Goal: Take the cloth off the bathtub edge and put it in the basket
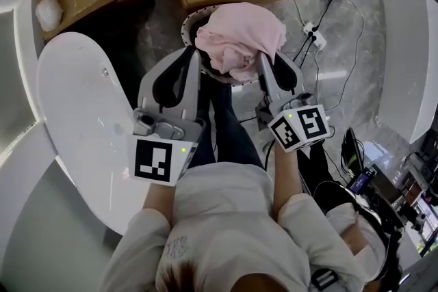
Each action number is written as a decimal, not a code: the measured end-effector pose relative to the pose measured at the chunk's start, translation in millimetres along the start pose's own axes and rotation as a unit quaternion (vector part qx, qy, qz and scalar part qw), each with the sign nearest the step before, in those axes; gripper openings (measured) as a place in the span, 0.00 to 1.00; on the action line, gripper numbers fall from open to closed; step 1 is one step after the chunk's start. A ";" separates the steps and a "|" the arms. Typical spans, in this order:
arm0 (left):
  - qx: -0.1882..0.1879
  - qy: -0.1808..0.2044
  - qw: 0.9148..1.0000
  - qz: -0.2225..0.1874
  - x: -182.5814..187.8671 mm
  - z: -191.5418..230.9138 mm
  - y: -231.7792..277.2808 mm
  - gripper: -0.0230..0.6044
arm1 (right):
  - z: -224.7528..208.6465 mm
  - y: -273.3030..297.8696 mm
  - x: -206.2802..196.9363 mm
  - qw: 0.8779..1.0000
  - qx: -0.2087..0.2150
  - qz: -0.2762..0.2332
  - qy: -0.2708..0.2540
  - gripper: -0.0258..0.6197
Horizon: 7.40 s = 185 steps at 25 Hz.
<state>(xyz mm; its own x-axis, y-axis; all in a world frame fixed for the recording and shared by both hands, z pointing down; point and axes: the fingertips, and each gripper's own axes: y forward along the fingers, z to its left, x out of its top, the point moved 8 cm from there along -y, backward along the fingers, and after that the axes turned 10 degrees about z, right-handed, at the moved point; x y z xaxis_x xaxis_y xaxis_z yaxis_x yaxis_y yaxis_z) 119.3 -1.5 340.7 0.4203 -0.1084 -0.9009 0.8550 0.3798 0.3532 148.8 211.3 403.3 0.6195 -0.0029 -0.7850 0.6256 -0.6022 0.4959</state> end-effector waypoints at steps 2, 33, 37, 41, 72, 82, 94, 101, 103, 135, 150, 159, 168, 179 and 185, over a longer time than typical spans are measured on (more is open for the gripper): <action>0.001 -0.002 1.000 0.006 -7.1 0.9 6.0 0.11 | -4.0 5.3 -7.4 1.000 -0.001 0.005 0.007 0.12; 0.017 -0.031 0.997 0.066 -129.8 41.3 98.7 0.11 | -67.9 94.4 -130.0 0.993 -0.039 0.092 0.062 0.12; 0.019 -0.035 0.997 0.072 -141.1 46.4 103.8 0.11 | -78.1 103.5 -144.6 0.992 -0.050 0.101 0.064 0.12; 0.012 -0.037 0.996 0.085 -149.9 46.2 108.5 0.11 | -86.4 109.5 -159.8 0.989 -0.058 0.114 0.068 0.12; -0.002 -0.036 0.993 0.116 -167.0 65.5 114.6 0.11 | -146.6 185.8 -280.4 0.951 -0.135 0.263 0.096 0.12; -0.001 -0.039 0.992 0.123 -169.9 68.8 113.4 0.11 | -157.5 201.5 -307.6 0.932 -0.139 0.322 0.088 0.12; 0.001 -0.042 0.991 0.130 -170.9 63.9 118.9 0.11 | -165.2 199.3 -308.6 0.935 -0.130 0.312 0.108 0.13; -0.001 -0.043 0.991 0.129 -171.3 57.8 120.7 0.11 | -168.7 198.6 -303.4 0.937 -0.129 0.310 0.100 0.17; 0.000 -0.043 0.991 0.129 -170.3 56.9 120.5 0.11 | -167.8 197.8 -302.3 0.937 -0.127 0.308 0.102 0.17; 0.000 -0.042 0.992 0.116 -159.5 40.7 129.1 0.11 | -173.0 187.4 -258.5 0.953 -0.135 0.261 0.076 0.04; -0.005 -0.025 0.998 0.061 -105.2 25.9 125.5 0.11 | -151.1 145.1 -168.2 0.974 -0.140 0.160 0.079 0.04; 0.007 -0.025 0.999 0.020 -59.8 17.8 105.9 0.11 | -117.1 92.3 -104.4 0.982 -0.144 0.095 0.076 0.04; 0.001 0.006 1.000 -0.014 -6.3 2.8 93.4 0.11 | -91.4 50.4 -45.6 0.989 -0.125 0.054 0.055 0.04; -0.011 0.032 0.998 -0.048 46.7 -18.2 72.6 0.11 | -70.1 -10.2 31.6 0.992 -0.125 -0.005 0.027 0.04; -0.027 0.048 0.996 -0.068 75.9 -26.1 57.4 0.11 | -43.5 -29.0 63.6 0.996 -0.088 -0.026 0.009 0.04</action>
<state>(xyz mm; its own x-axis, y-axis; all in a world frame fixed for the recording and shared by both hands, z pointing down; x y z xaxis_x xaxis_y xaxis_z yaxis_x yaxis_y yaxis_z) 192.3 36.1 285.9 0.2688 -0.0741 -0.9603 0.8832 0.4168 0.2150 190.7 263.2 355.1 0.5916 0.0408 -0.8052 0.7300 -0.4511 0.5135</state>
